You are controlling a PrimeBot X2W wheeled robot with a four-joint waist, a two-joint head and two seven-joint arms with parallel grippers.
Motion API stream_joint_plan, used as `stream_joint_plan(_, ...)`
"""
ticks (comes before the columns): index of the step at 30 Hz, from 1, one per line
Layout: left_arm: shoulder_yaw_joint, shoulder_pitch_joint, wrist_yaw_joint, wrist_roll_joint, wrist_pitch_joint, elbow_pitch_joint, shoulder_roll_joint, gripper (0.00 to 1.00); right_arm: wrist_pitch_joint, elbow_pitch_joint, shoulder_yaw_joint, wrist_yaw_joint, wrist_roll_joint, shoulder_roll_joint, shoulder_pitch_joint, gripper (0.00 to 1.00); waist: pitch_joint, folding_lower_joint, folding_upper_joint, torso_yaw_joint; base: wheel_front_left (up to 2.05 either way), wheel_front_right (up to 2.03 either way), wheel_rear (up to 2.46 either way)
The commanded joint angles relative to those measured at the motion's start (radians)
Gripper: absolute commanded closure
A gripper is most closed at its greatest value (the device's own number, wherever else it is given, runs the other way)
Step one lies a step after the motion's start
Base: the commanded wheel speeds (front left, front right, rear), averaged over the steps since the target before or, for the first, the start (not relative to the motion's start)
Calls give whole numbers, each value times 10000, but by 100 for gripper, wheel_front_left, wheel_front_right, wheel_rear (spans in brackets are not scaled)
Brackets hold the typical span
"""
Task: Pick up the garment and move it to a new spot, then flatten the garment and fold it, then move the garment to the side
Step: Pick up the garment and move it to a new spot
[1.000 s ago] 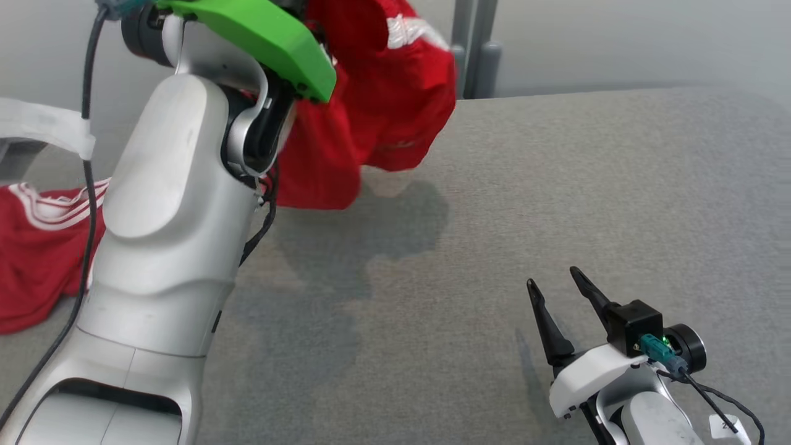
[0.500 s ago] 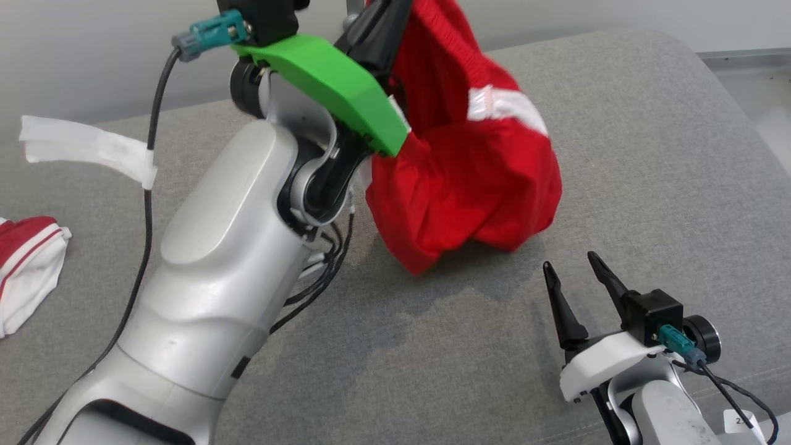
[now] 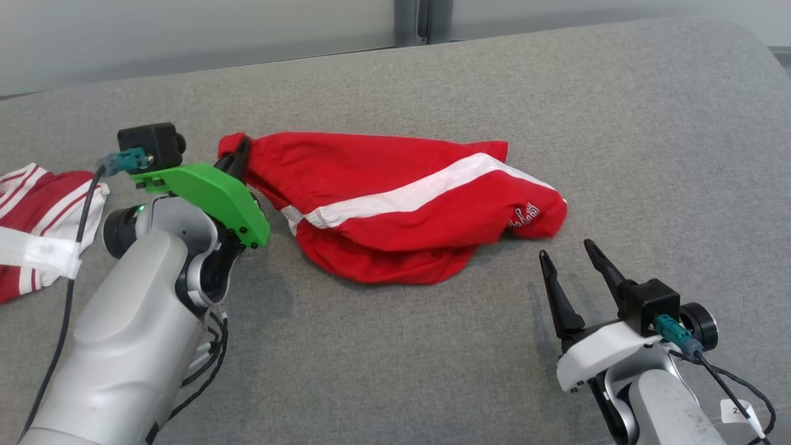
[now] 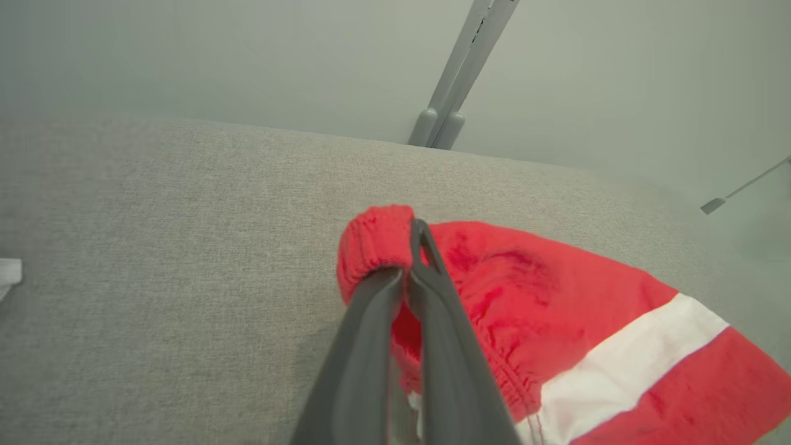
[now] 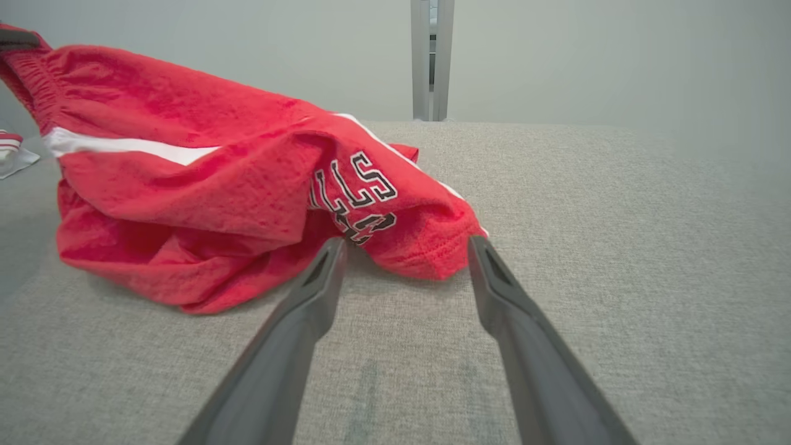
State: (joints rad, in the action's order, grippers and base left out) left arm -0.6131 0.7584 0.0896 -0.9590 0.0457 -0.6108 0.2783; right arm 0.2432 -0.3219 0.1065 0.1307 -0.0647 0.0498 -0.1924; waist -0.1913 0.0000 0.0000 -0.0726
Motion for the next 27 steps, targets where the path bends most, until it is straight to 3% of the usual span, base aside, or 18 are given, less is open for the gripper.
stream_joint_plan(1,25,-184,75,-56,-2,-51,108,100,-15,-9,-8,1,43,15,-94,0,-18,0,0,80,0,0,0)
stream_joint_plan(3,61,-326,118,-97,-16,-190,219,100,-37,8,-20,1,49,15,-77,0,-14,0,0,120,0,0,0)
stream_joint_plan(4,79,-377,165,-73,-68,-269,293,92,-36,20,-16,1,49,15,-67,0,-11,0,0,134,0,0,0)
stream_joint_plan(5,62,-417,181,0,-129,-330,356,41,-51,31,-10,1,60,15,-56,0,-8,0,0,144,0,0,0)
stream_joint_plan(6,58,-461,225,59,-206,-392,386,0,-70,37,-6,1,64,15,-44,0,-3,0,0,152,0,0,0)
stream_joint_plan(17,36,-1062,-104,-33,-989,-722,173,0,-250,84,-164,1,210,13,143,0,293,0,0,240,0,0,0)
stream_joint_plan(23,-237,-1626,-283,-87,-577,-613,422,0,-387,144,-444,1,415,16,389,0,622,0,0,289,0,0,0)
stream_joint_plan(27,-200,-2153,-150,104,-1098,-178,659,0,-484,310,-826,1,582,14,642,0,889,0,0,354,0,0,0)
